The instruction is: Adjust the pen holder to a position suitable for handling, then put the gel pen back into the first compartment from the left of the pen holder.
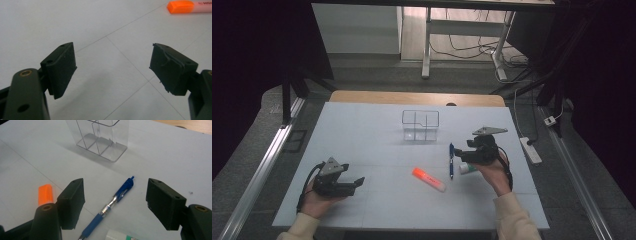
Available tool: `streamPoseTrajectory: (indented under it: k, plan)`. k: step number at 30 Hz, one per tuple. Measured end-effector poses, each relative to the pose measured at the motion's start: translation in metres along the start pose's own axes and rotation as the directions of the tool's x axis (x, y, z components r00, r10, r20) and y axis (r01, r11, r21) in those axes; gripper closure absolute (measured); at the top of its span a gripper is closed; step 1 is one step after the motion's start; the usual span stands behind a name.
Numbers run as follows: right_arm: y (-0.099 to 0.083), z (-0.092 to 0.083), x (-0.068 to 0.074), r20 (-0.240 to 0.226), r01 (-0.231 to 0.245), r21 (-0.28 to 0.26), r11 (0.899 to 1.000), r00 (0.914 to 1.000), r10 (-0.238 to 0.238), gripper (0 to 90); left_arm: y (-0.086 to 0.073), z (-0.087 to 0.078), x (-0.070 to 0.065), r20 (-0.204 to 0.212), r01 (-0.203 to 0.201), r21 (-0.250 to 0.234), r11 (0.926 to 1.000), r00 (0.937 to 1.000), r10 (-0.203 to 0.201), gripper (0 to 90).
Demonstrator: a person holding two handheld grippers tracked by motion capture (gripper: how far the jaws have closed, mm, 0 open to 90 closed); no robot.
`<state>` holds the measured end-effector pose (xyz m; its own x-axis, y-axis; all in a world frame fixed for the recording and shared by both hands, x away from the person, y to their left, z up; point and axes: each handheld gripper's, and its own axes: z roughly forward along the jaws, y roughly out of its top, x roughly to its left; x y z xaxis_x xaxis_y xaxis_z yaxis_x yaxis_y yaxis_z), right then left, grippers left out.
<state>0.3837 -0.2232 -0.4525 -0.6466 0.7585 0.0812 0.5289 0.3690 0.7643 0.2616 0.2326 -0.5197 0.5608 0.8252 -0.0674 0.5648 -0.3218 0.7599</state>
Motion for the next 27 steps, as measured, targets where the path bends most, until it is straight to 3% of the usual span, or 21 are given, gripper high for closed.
streamPoseTrajectory:
  k: [16, 19, 27]
  plan:
    - [0.002, 0.013, 0.016, 0.026, -0.009, 0.084, 0.996, 0.9997, 0.006, 31.3, 0.001, 0.003, 0.002, 0.001, 0.007, 0.002, 1.0000, 1.0000, -0.007, 20.7]
    - [0.009, 0.018, 0.018, 0.053, -0.007, 0.114, 0.993, 0.9986, 0.001, 32.6, 0.001, 0.002, 0.003, -0.008, 0.003, 0.001, 1.0000, 1.0000, -0.003, 20.7]
    - [0.018, 0.033, 0.012, 0.096, -0.055, 0.193, 0.980, 0.9947, 0.037, 35.1, 0.000, 0.001, 0.003, -0.010, 0.002, 0.002, 1.0000, 0.9999, -0.002, 20.8]
